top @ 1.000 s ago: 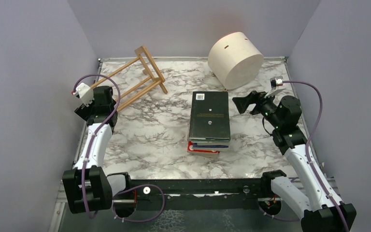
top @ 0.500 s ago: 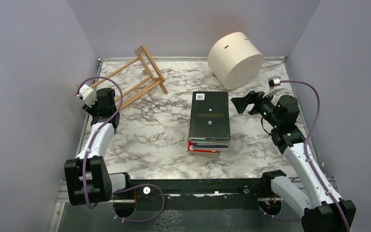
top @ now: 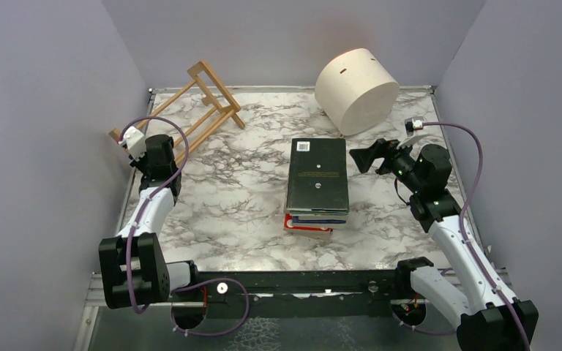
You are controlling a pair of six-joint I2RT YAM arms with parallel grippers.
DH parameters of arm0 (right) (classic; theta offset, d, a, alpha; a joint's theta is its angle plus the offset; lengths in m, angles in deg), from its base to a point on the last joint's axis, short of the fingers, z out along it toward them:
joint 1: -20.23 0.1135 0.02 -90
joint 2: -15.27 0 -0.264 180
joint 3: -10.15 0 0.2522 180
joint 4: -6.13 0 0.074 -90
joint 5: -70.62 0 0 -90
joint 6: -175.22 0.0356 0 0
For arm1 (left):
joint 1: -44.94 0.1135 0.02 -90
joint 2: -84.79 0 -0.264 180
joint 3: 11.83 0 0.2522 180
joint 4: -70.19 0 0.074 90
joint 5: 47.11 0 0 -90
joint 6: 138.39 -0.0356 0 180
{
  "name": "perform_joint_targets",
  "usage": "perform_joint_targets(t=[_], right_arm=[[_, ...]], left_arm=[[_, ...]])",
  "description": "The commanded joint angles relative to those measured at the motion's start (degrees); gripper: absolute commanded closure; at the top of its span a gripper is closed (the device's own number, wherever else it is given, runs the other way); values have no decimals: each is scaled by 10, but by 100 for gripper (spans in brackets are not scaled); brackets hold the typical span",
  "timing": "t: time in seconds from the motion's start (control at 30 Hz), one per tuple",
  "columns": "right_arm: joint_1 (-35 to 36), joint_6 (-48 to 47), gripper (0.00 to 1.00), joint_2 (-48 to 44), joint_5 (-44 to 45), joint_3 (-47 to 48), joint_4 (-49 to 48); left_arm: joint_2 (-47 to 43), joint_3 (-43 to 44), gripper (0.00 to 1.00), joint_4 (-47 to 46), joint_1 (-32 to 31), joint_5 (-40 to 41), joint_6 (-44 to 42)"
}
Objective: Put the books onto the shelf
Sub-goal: Move the shelf to the center of the board.
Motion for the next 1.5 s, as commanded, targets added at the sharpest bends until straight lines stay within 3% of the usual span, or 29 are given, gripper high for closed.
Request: perform_joint_targets(t=[0.0,0.67,1.27,1.47], right_arm=[[4,-8,0,0,-6,-6,-19],[4,-9,0,0,-6,-7,-20],[5,-10,0,6,-7,-3,-12],[5,-9,0,9,-14,-4,-16]], left_arm=[[4,-15,100,-104,-1,-52,0],[97,14,100,-244,-65,-219,-128],[220,71,100,-367,-69,-315,-201],[256,58,100,-459,-69,-344,-223]])
